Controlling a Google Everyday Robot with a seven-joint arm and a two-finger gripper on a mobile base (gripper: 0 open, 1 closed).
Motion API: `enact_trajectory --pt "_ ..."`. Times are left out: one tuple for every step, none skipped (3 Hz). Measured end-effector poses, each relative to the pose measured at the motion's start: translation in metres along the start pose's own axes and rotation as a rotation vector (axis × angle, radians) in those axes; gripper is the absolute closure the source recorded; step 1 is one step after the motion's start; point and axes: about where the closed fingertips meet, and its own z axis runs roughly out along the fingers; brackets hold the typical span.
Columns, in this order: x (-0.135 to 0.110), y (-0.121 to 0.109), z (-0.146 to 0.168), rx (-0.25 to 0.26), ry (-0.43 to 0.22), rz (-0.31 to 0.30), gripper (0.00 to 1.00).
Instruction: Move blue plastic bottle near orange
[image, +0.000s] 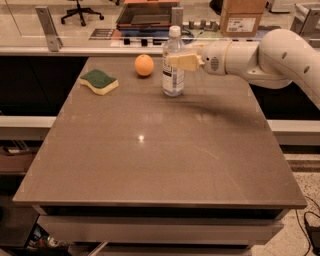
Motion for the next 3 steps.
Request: enact_trajectory --pt "-0.016 -0.021 0.006 0.042 -0.046 -0.007 1.0" --pt "-0.03 -0.043 0.006 0.089 -0.085 -0.002 1.0" --pt "-0.034 -0.055 0.008 0.115 -0.106 0.008 1.0"
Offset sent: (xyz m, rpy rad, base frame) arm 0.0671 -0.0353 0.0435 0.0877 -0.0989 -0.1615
